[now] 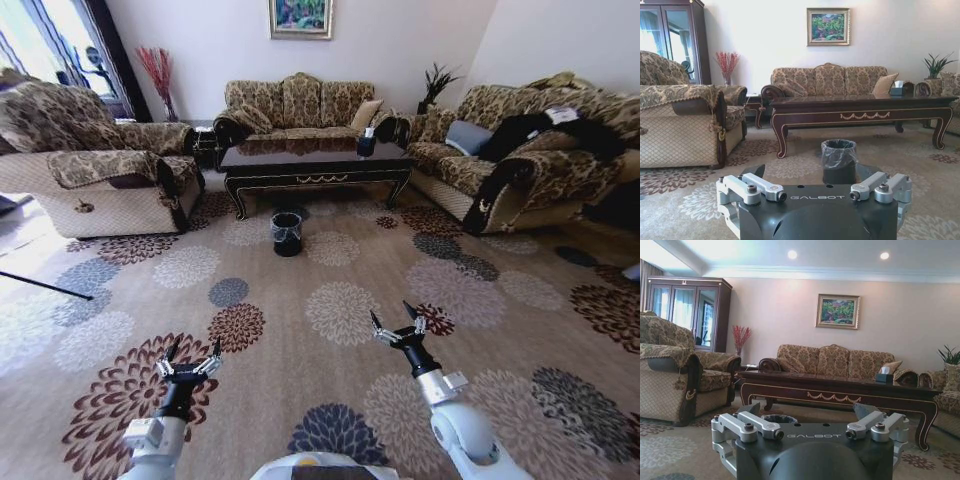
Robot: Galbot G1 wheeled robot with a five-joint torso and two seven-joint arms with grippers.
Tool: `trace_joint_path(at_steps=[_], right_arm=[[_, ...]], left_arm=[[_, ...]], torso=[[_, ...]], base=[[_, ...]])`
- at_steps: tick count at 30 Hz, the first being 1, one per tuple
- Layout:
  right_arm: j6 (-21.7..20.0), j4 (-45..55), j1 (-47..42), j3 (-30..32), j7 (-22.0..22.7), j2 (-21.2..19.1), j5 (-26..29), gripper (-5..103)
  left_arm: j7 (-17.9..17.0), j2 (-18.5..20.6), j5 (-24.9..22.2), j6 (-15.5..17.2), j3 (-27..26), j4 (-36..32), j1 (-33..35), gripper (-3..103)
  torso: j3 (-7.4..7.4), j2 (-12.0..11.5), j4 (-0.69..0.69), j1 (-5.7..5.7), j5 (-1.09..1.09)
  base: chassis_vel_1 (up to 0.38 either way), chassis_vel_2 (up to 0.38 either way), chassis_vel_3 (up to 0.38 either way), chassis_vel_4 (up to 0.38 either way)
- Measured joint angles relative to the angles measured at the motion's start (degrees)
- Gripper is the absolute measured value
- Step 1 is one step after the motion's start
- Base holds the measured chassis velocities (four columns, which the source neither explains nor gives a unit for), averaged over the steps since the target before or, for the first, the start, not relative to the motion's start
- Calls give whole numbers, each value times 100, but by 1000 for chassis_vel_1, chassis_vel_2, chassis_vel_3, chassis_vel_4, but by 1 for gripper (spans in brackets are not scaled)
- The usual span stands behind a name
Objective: Move to the front of the table and pick up the trash from the floor, then place it into the trash bin.
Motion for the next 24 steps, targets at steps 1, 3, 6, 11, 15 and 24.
trace_joint_path(at_steps=[1,3,6,11,15,24], right_arm=[[0,0,0,0,0,0,0,100],[0,0,0,0,0,0,0,100],[0,0,0,0,0,0,0,100],[0,0,0,0,0,0,0,100],[0,0,0,0,0,0,0,100],[0,0,0,0,0,0,0,100]], left_arm=[[0,0,0,0,0,0,0,100],[0,0,0,0,0,0,0,100],[0,0,0,0,0,0,0,100],[0,0,0,0,0,0,0,100],[0,0,0,0,0,0,0,100],[0,0,0,0,0,0,0,100]], torso=[[0,0,0,0,0],[19,29,0,12,0],[53,80,-1,29,0],[120,192,0,75,0],[178,282,0,104,0],[262,417,-1,156,0]], base=[[0,0,0,0],[0,0,0,0],[0,0,0,0],[0,0,0,0],[0,0,0,0],[0,0,0,0]])
